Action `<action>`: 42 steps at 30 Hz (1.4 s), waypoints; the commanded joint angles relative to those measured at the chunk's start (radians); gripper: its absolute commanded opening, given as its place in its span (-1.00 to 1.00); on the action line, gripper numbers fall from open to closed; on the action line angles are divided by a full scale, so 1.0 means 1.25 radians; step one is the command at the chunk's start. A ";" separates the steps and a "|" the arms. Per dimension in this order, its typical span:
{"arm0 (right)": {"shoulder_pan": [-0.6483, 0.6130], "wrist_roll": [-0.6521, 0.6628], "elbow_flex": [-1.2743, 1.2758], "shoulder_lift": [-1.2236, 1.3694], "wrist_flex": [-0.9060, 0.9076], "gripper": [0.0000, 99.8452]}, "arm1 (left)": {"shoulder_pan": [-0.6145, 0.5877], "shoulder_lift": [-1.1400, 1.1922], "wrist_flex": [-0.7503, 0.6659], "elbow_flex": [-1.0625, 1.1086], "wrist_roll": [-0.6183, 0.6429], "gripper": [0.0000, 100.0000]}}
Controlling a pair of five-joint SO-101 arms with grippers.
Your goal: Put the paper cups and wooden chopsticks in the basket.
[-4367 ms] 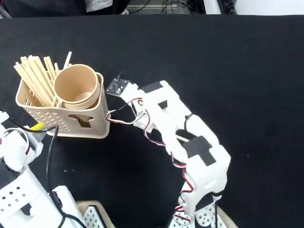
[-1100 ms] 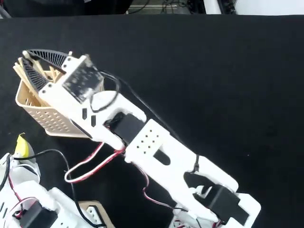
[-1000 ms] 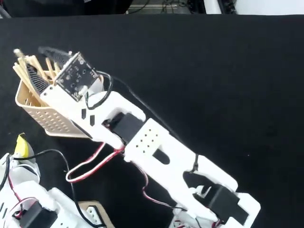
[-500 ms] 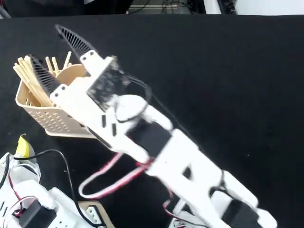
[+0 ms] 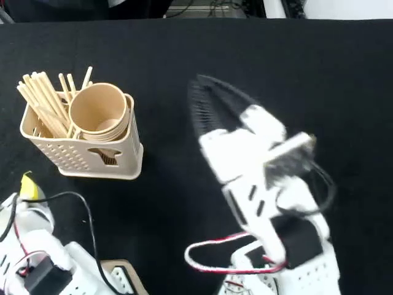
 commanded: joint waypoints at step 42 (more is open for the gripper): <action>0.379 0.000 0.678 -0.440 0.471 -0.97 | 0.422 -0.004 -0.044 0.414 -0.155 -0.78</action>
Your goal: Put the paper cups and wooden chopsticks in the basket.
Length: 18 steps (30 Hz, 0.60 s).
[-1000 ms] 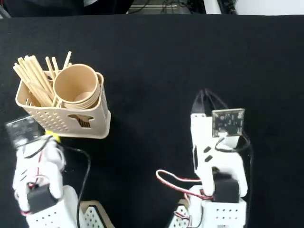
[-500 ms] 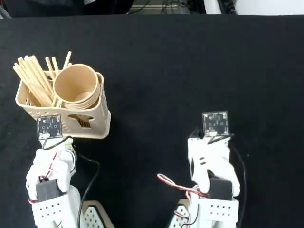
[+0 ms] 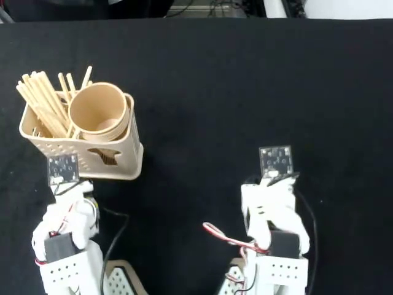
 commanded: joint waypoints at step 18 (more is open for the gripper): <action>0.000 0.000 0.001 -0.050 0.004 -0.97 | -0.003 -0.006 0.005 0.015 -0.005 -0.78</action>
